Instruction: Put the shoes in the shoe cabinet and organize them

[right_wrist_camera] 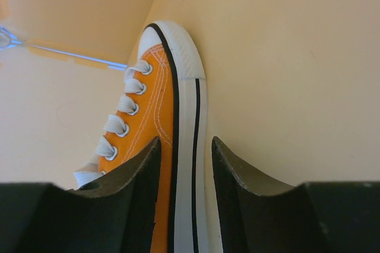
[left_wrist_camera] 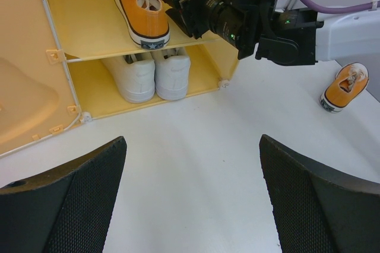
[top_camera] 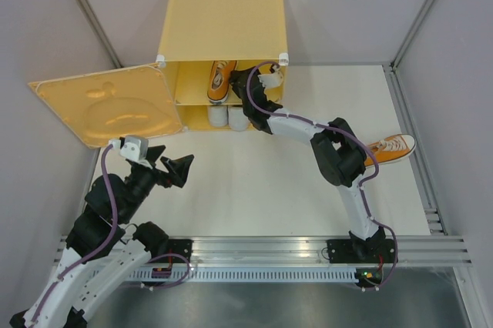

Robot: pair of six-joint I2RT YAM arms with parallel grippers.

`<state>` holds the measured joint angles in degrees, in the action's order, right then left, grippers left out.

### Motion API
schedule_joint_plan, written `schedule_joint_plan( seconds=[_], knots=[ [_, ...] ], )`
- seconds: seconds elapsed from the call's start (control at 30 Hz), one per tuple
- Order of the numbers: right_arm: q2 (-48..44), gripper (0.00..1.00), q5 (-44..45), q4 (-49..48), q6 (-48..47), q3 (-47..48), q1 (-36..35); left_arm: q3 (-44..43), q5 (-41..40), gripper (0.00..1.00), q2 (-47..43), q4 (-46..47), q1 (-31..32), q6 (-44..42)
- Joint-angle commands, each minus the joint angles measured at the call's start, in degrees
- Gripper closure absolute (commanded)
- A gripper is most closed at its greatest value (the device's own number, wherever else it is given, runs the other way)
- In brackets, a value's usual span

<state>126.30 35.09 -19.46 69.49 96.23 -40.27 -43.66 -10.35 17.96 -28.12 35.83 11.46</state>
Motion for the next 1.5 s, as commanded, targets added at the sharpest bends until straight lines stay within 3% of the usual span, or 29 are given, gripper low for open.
schedule_joint_plan(
  seconds=[0.0,0.2,0.4,0.83,1.47],
  knots=[
    [-0.7,0.54,-1.2,0.2,1.0,0.2,0.4,0.2,0.2,0.05,-0.5,1.9,0.4,-1.8],
    [-2.5,0.47,-4.8,-0.1,0.6,0.4,0.5,0.3,0.0,0.05,-0.5,1.9,0.6,-1.8],
    [-7.1,0.42,-7.8,-4.3,1.2,-5.2,0.5,0.3,-0.4,0.05,-0.2,1.8,0.6,-1.9],
    [-15.5,0.42,-14.4,-10.1,0.9,-13.0,0.5,0.5,-1.4,0.05,0.1,1.9,0.6,-2.0],
    [-23.8,0.41,-40.7,-9.9,0.3,-22.7,-0.4,0.6,-1.6,0.05,1.0,2.2,0.6,-2.3]
  ],
)
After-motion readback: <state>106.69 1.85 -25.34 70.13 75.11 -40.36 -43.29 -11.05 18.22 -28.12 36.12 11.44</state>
